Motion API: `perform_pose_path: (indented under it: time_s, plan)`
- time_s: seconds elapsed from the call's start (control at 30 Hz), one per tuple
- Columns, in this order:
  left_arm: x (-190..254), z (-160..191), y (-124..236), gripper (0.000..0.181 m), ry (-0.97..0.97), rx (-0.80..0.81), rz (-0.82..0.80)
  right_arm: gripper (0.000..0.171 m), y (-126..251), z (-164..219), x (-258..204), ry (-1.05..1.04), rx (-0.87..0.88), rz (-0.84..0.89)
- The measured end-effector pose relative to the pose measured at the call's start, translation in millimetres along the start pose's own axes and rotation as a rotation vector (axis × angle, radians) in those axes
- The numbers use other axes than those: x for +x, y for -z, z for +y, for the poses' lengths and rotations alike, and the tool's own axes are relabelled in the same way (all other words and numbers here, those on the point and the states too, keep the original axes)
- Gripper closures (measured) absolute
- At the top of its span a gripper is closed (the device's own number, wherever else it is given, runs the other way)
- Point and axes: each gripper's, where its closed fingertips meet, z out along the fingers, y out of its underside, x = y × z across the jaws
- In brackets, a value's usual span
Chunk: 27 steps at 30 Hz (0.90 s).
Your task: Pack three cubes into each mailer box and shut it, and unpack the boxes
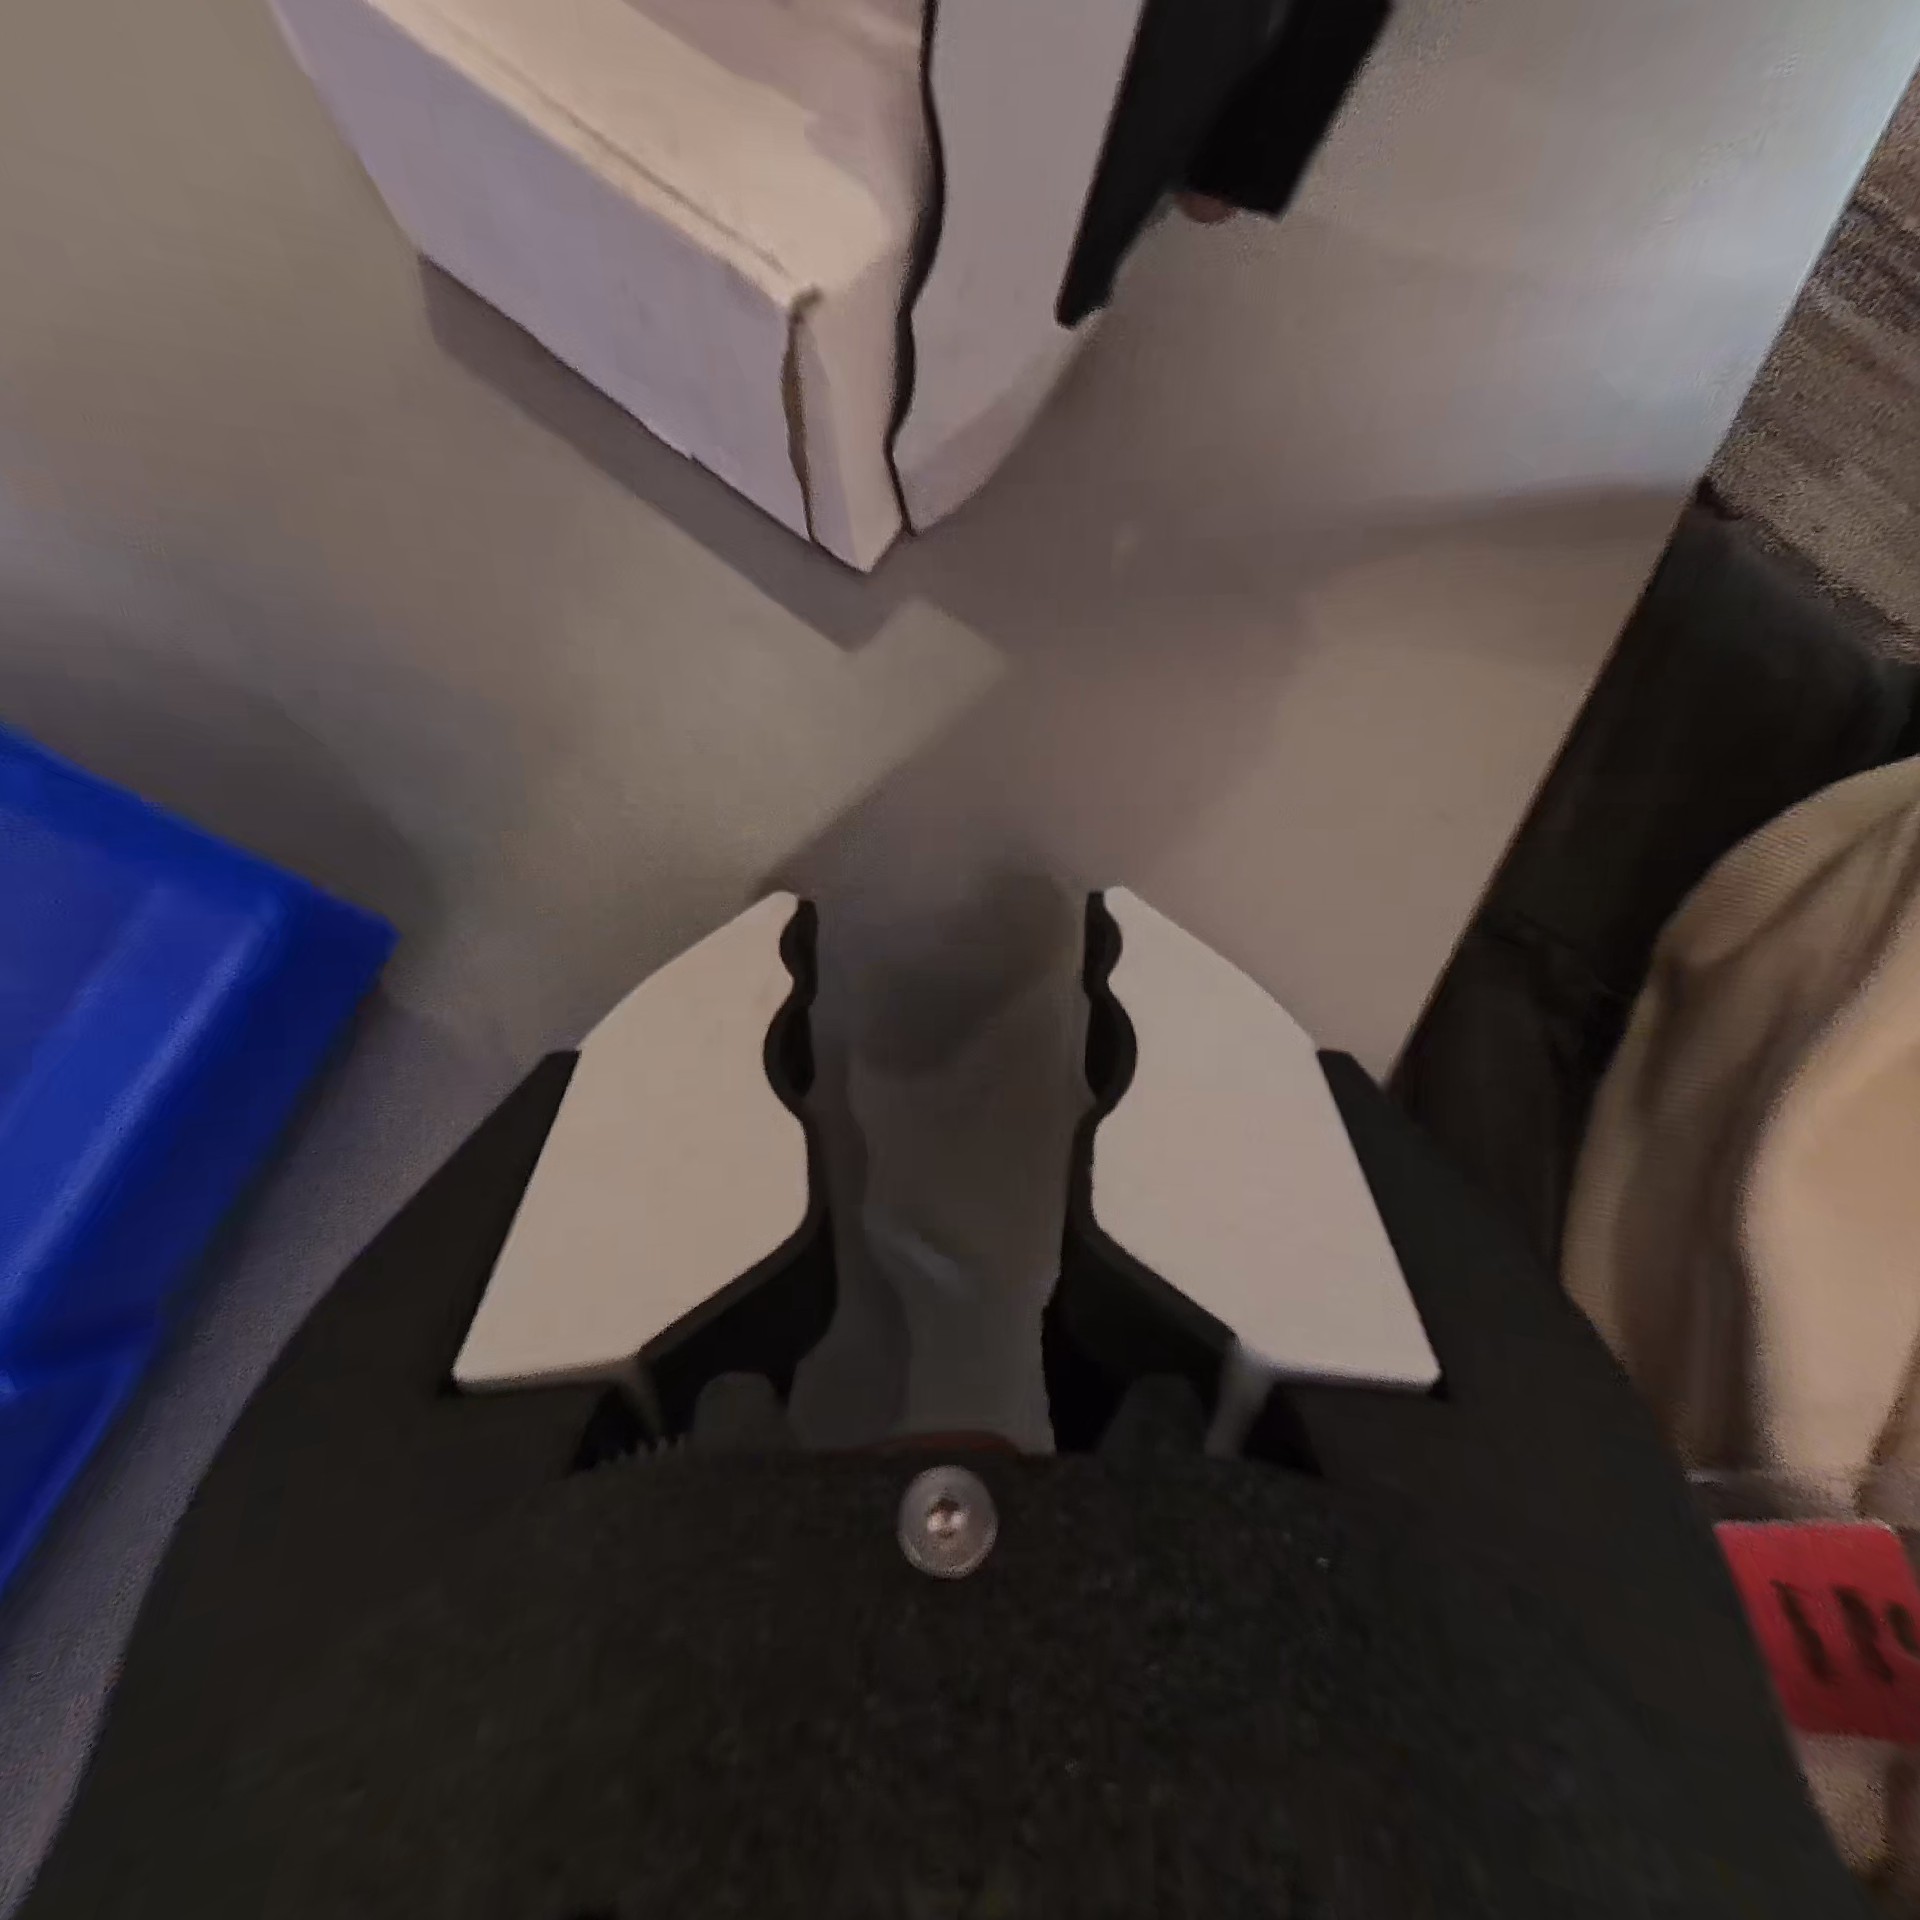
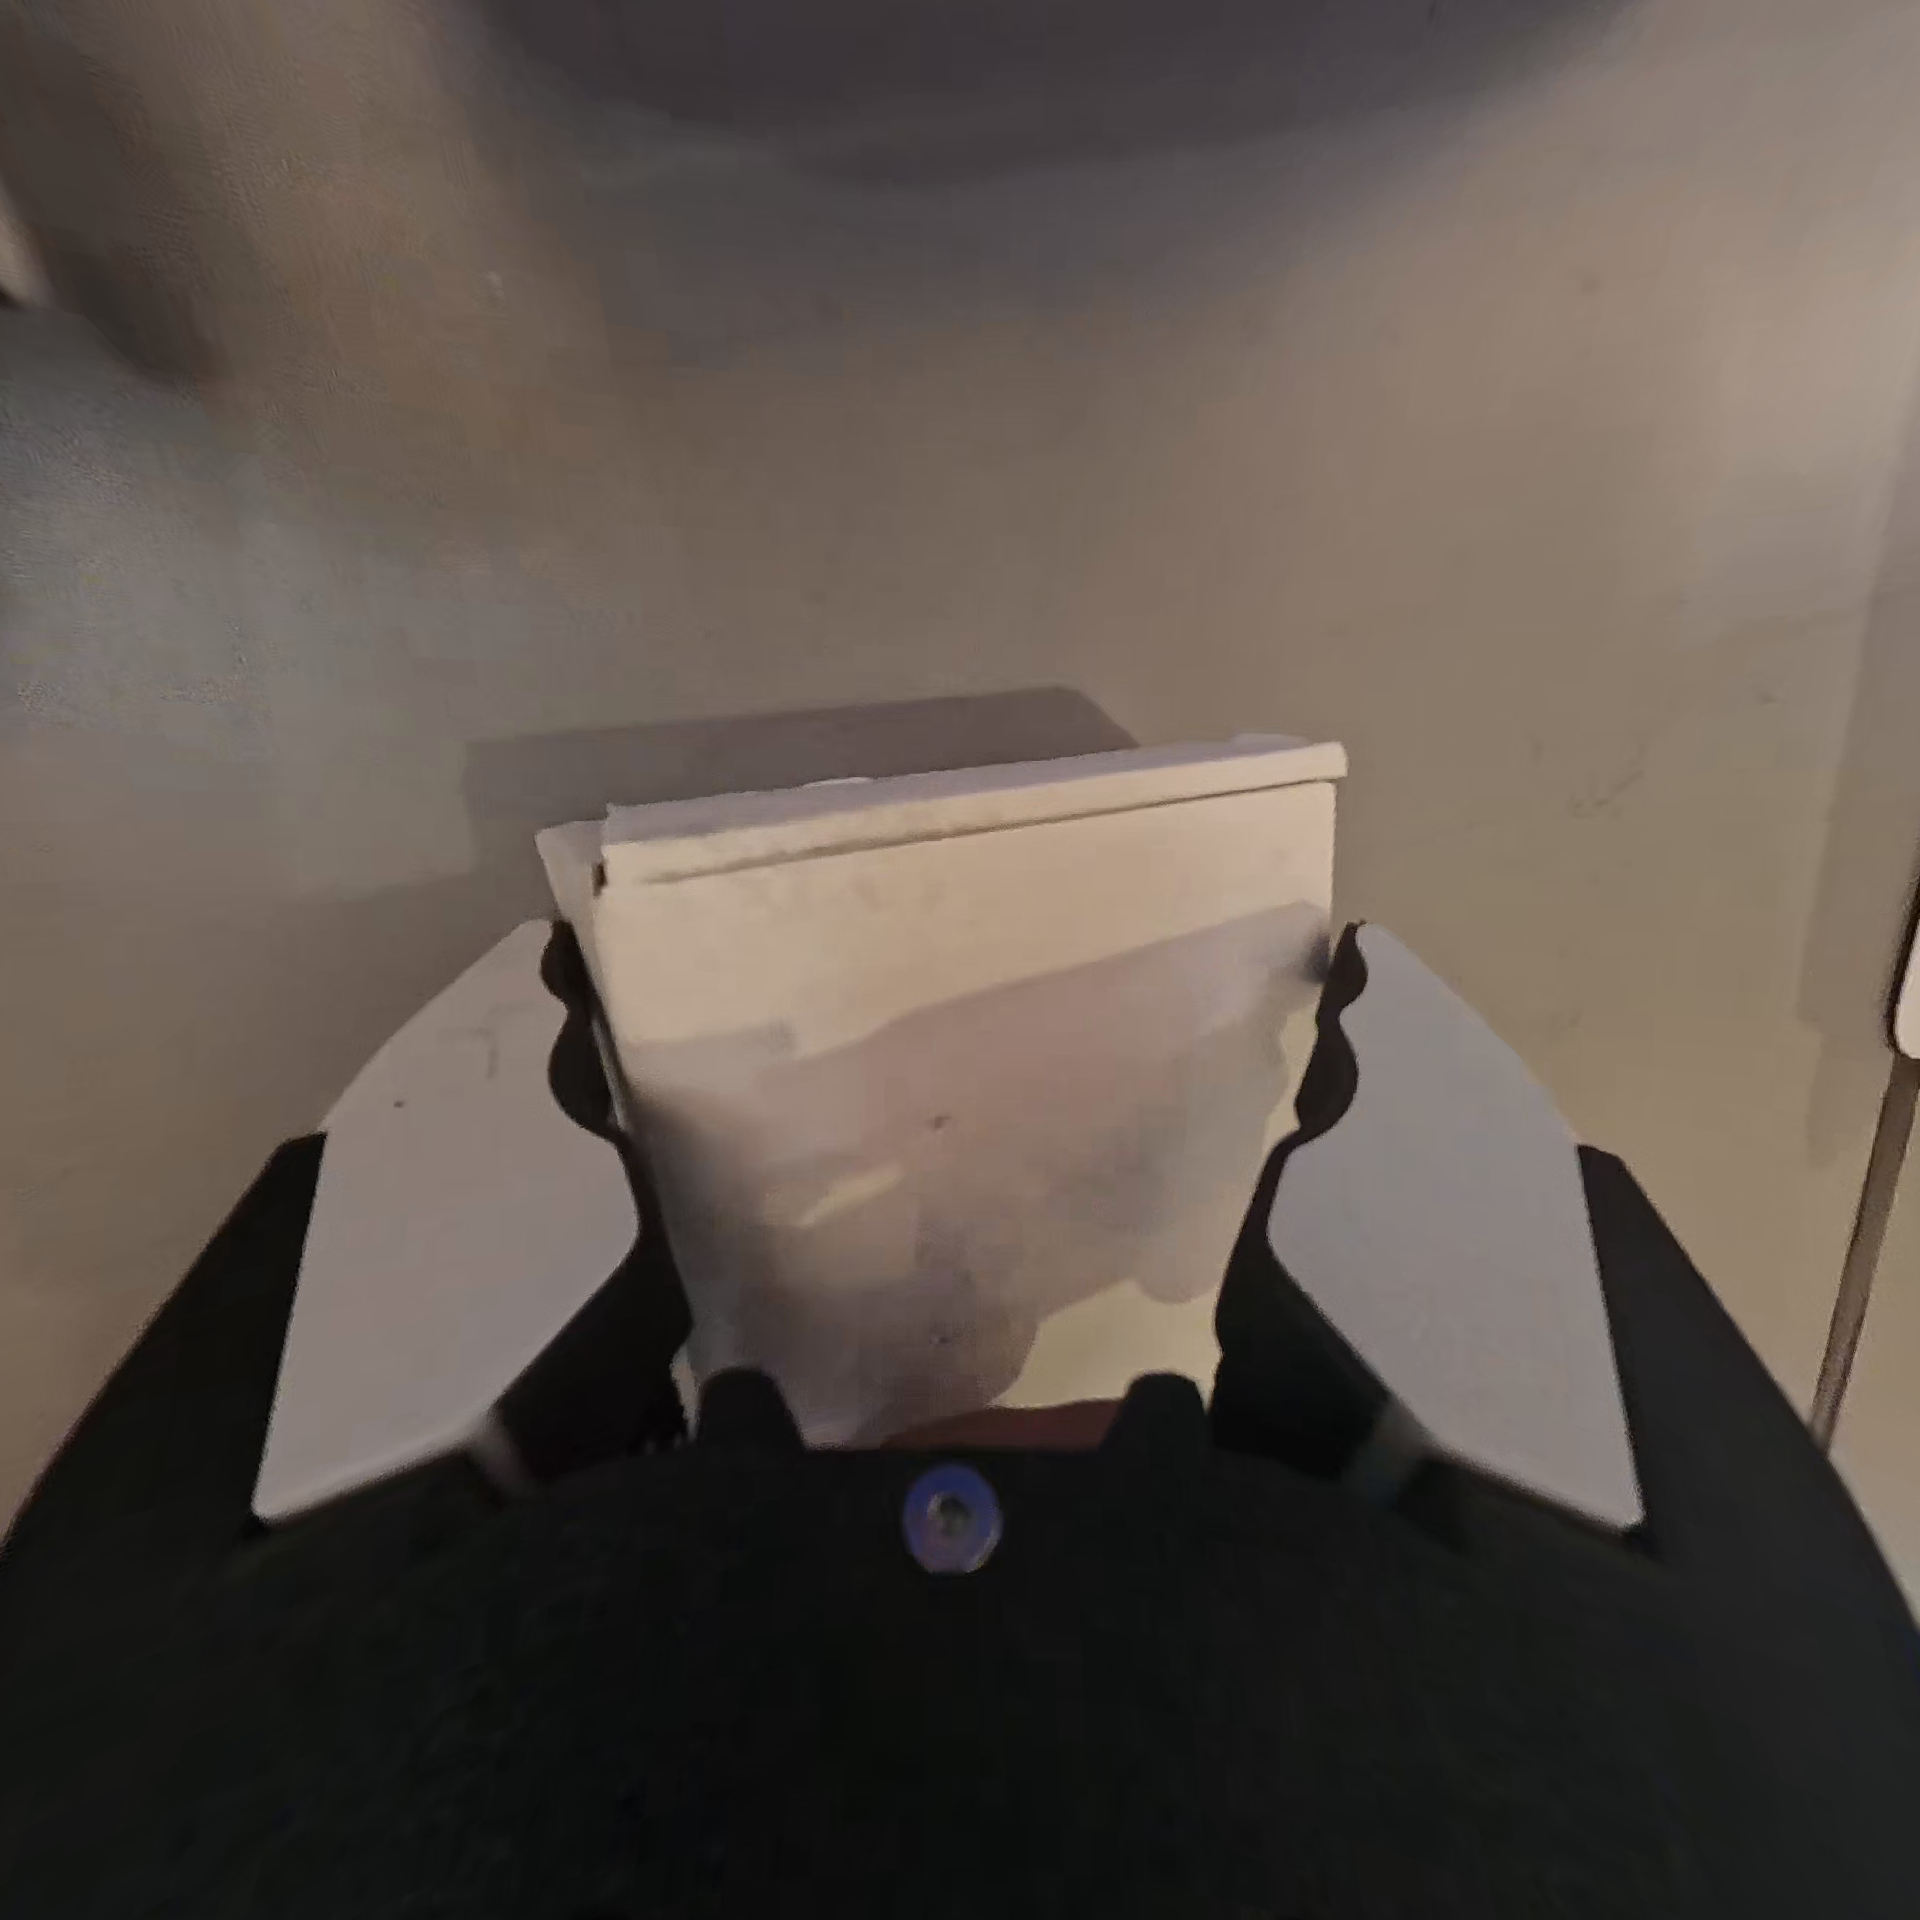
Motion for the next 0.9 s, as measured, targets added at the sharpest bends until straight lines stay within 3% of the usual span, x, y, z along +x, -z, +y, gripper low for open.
perform_pose_path:
  time_s: [0.37, 0.57, 0.7, 0.9]
  plan:
    - [8, 2, 33, 0.138, 0.048, 0.096, -0.148, 0.047, 1, 4, 0, 0.013, -0.087, 0.010]
    - [11, 9, 38, 0.138, 0.111, 0.130, -0.136, 0.047, 17, 7, -5, 0.039, -0.055, -0.049]
    - [12, 25, 34, 0.135, 0.122, 0.096, -0.131, 0.043, 36, 37, 6, 0.009, -0.085, -0.068]
    - [14, 27, 27, 0.134, 0.093, 0.071, -0.126, 0.041, 14, 57, 3, 0.104, -0.133, -0.044]
